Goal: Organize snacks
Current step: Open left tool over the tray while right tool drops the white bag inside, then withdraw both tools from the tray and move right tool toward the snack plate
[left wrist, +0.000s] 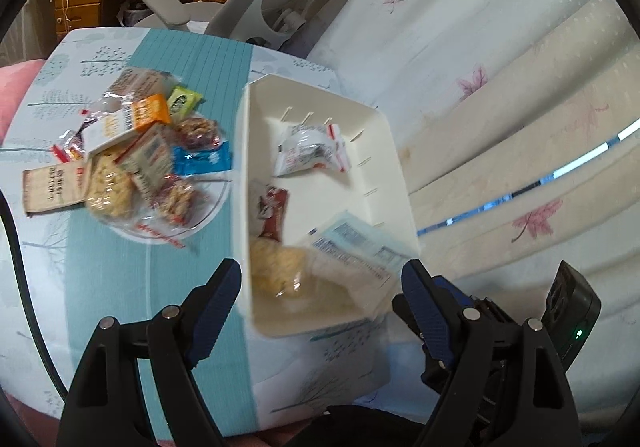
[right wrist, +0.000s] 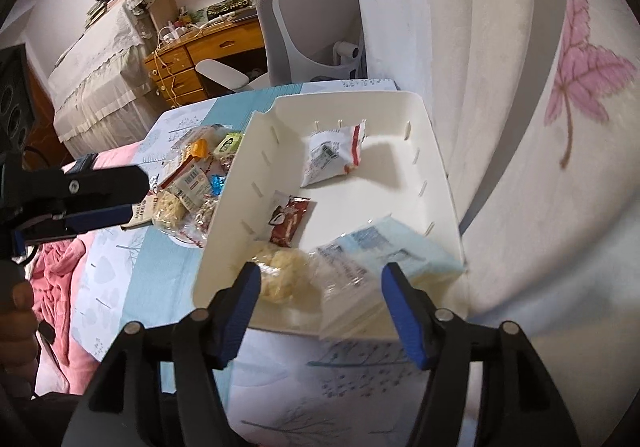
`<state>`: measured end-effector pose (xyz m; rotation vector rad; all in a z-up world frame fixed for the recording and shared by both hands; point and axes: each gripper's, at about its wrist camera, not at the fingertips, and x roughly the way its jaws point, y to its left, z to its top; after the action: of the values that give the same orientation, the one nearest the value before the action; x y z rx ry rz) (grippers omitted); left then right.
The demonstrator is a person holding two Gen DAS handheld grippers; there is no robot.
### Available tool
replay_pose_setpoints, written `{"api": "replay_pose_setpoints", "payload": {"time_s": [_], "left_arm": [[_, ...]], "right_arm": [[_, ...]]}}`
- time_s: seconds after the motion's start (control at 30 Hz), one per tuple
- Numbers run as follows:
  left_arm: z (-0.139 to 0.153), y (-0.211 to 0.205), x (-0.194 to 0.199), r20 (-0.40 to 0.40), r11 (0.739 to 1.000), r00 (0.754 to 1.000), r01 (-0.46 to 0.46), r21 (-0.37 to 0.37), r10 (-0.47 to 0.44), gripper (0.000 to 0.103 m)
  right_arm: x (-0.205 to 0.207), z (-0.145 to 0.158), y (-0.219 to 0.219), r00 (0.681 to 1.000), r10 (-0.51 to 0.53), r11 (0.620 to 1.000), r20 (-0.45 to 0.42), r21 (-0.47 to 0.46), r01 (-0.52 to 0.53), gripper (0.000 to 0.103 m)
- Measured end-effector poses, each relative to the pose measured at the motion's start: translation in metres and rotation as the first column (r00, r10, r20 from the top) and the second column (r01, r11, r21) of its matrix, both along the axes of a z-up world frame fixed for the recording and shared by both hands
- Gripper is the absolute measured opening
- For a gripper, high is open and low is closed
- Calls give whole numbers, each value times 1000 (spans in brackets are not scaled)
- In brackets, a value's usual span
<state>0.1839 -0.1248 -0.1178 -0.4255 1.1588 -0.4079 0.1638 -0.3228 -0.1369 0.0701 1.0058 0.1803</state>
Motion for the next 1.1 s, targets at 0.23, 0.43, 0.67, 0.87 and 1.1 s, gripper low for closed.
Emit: {"api": "replay_pose_setpoints", "payload": {"time_s": [0.23, 0.43, 0.67, 0.87, 1.1], "left_arm": [[0, 38, -20, -18, 998, 999, 42, 53, -41, 82], [3, 68, -37, -18, 993, 996, 83, 83, -82, 82], [4, 111, -52, -17, 982, 991, 136, 128, -135, 82], [2, 145, -57, -8, 972, 988, 153, 177, -154, 82], [-7, 184, -45, -41, 973, 994, 106, 204, -99, 82]], "right_arm": [[-18, -4, 29, 998, -61, 996, -27, 62, 62, 64], [-37, -10, 62, 992, -114, 990, -47, 79, 118, 66], [-61, -16, 100, 984, -173, 977, -47, 120, 177, 68], [-72, -21, 127, 976, -214, 961, -46, 171, 219, 68], [-63, -20, 152, 978, -199, 955, -58, 213, 207, 68]]}}
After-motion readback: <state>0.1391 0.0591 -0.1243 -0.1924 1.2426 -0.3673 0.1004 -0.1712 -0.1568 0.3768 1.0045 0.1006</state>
